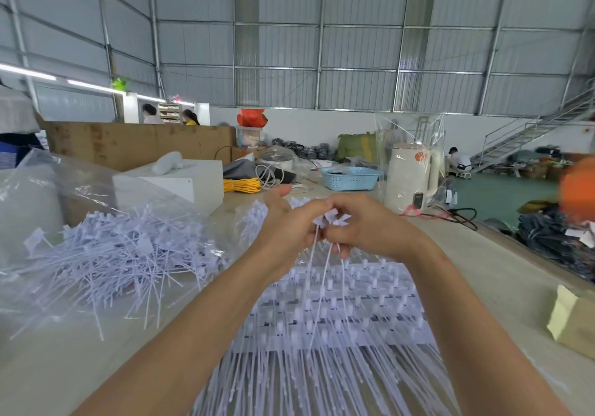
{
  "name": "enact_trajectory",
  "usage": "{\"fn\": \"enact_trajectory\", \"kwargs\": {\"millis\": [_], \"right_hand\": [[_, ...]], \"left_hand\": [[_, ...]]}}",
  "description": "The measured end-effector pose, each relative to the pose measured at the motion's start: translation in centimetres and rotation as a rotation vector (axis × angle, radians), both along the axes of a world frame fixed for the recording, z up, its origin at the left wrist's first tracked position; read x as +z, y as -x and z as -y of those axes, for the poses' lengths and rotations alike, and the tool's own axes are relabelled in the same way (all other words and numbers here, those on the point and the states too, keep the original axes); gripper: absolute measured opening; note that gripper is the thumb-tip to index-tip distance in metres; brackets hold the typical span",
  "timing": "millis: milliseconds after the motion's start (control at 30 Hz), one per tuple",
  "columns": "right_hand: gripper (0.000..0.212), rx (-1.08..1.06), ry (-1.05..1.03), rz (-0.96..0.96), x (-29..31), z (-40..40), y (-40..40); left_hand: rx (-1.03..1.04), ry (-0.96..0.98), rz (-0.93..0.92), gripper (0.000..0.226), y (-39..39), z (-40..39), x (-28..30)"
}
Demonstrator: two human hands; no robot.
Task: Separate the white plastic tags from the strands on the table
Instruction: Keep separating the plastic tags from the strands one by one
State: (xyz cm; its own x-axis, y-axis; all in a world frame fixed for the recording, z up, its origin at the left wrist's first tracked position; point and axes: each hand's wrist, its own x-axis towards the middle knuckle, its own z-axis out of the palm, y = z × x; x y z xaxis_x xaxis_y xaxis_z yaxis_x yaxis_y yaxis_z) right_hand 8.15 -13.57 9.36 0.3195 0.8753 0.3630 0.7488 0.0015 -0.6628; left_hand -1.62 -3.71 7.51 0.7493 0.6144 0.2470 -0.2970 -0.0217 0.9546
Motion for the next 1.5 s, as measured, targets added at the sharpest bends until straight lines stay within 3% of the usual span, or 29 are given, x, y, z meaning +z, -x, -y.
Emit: {"fn": "enact_trajectory", "kwargs": {"millis": [67, 167, 233, 300, 433, 533, 700, 800, 967, 1133, 1200, 1400, 1500], "right_hand": [[0.015, -0.045, -0.052, -0.026, 0.0, -0.1, -0.2], [0.019, -0.179, -0.207, -0.164, 0.0, -0.6, -0.9], [0.009, -0.270, -0.322, -0.246, 0.2, -0.9, -1.2], [0.015, -0.330, -0.424, -0.316, 0.4, -1.0, -1.4], [0.010, -0.273, -0.470, -0.442, 0.6, -1.0, -1.3], [0.017, -0.260, -0.446, -0.432, 0.5, -1.1, -1.0], [0.018, -0.116, -0.218, -0.495, 0.3, -0.8, 0.0], [0.033, -0.074, 0.011, -0.315, 0.2, -0.4, 0.3], [0.034, -0.164, -0.059, -0.154, 0.7, 0.1, 0.1], [0.033, -0.147, -0.062, -0.145, 0.8, 0.3, 0.4], [0.032, -0.143, -0.059, -0.142, 0.8, 0.3, 0.4], [0.031, -0.142, -0.066, -0.155, 0.6, 0.2, 0.3], [0.031, -0.138, -0.064, -0.167, 0.7, 0.2, 0.2]], "left_hand": [[-0.012, 0.036, -0.049, 0.063, 0.1, 0.0, 0.0], [-0.066, -0.127, -0.308, 0.046, 0.5, 0.9, 0.0], [-0.200, -0.138, -0.286, 0.035, 0.6, 1.7, -0.2], [-0.182, -0.167, -0.202, 0.030, 0.5, 2.6, -0.3], [0.191, -0.679, -0.186, 0.027, 0.2, 2.4, -0.3], [0.231, -0.878, -0.307, 0.033, 0.8, 1.2, 0.0], [0.140, -0.895, -0.458, 0.043, 2.9, -1.5, 0.6], [0.162, -0.927, -0.564, 0.047, 5.7, -4.7, 0.0], [0.319, -0.694, -0.716, 0.021, 10.5, -11.5, -2.0], [0.449, -0.496, -0.995, 0.024, 12.0, -18.1, -2.6], [0.485, -0.522, -1.047, 0.026, 12.0, -19.5, -2.9], [0.799, -0.699, -0.944, 0.012, 10.9, -22.7, -2.6], [0.948, -0.791, -0.936, 0.024, 10.7, -23.9, -2.2]]}}
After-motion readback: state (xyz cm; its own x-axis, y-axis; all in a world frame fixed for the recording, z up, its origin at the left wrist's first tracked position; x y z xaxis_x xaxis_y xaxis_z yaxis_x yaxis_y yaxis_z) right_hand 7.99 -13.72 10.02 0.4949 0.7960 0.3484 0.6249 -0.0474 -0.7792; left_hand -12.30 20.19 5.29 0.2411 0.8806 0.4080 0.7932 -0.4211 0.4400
